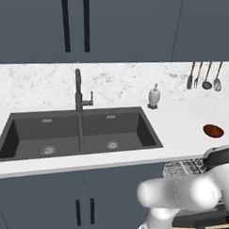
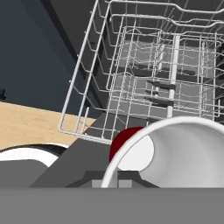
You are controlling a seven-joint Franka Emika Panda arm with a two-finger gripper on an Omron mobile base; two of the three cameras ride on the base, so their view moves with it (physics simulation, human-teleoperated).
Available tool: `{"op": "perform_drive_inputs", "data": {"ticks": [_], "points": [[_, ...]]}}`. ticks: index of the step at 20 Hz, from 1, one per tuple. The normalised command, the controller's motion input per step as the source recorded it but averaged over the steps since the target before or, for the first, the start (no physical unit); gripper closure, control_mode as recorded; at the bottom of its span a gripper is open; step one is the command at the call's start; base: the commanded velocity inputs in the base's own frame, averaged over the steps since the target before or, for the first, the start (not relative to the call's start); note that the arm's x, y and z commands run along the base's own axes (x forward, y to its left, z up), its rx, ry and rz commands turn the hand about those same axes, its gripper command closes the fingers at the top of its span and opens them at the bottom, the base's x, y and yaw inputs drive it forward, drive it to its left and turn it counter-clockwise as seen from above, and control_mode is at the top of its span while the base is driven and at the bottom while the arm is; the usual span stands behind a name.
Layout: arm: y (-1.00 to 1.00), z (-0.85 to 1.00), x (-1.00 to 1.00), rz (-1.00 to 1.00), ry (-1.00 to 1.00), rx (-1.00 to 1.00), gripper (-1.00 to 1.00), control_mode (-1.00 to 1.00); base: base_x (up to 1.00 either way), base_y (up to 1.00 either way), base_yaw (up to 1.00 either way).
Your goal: Pick up the cup and bowl from the counter, place them in the dishwasher, and close the dishwasher door.
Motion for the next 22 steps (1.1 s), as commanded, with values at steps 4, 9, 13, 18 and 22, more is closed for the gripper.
{"op": "perform_drive_inputs", "data": {"ticks": [4, 9, 13, 18, 22], "points": [[-0.36, 0.02, 0.02, 0.0, 0.0, 0.04, 1.0, -1.0, 0.0, 0.0, 0.0], [-0.13, -0.05, 0.0, 0.0, 0.0, 0.01, 1.0, -1.0, 0.0, 0.0, 0.0], [0.0, -0.3, 0.07, 0.0, 0.0, 0.0, 1.0, -1.0, 0.0, 0.0, 0.0], [0.0, -0.34, 0.16, 0.0, 0.0, 0.0, 1.0, -1.0, 0.0, 0.0, 0.0], [0.0, -0.23, 0.23, 0.0, 0.0, 0.0, 1.0, -1.0, 0.0, 0.0, 0.0]]}}
